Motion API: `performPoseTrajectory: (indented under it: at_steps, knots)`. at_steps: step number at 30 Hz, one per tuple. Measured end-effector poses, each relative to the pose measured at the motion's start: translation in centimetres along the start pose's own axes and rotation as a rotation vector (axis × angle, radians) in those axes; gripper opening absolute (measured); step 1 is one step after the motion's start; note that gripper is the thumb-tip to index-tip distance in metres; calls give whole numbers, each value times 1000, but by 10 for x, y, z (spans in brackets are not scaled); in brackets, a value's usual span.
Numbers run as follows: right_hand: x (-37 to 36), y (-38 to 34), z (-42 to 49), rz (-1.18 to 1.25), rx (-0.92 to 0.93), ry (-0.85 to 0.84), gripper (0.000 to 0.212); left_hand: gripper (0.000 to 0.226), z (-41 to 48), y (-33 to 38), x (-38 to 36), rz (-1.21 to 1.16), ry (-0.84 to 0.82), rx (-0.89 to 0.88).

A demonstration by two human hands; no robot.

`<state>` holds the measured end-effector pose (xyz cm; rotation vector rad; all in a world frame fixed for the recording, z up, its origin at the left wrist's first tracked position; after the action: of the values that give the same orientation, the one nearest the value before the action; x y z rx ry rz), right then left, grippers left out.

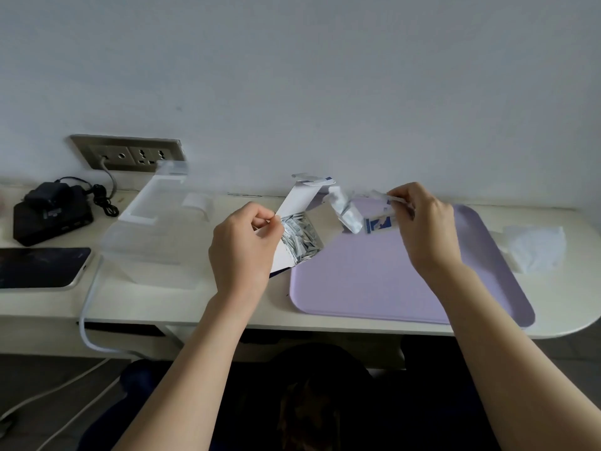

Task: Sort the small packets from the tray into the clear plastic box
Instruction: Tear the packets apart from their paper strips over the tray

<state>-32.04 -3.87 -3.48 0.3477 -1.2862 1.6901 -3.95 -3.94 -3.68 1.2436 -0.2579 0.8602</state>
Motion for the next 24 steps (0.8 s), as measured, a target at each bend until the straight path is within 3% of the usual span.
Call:
performPoseTrajectory:
  at_steps: [6,16,20,24]
  knots:
    - [16,-1,-1,-119,36,114,20,8,-3,5,-5,3,-7,-16]
    - [-17,-27,-8,-62,165,-35,36,8,-3,9,-5,4,-17,-36]
    - [-36,-59,-23,90,232,-171,18,8,-3,10,-6,2,-36,-44]
    - [-80,-70,-45,9,215,-412,17,8,-5,11,-8,-6,-71,-65]
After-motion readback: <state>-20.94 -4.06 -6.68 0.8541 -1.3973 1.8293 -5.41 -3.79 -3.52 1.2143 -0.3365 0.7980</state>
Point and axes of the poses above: each hand's wrist, its own z-axis towards the middle knuckle, its own x-axis out of the back of the hand, y = z × x, the point moved 10 cm from there along z, towards the middle knuckle, and after that the axes turned 3 degrees about z, right-handed, at the moved point
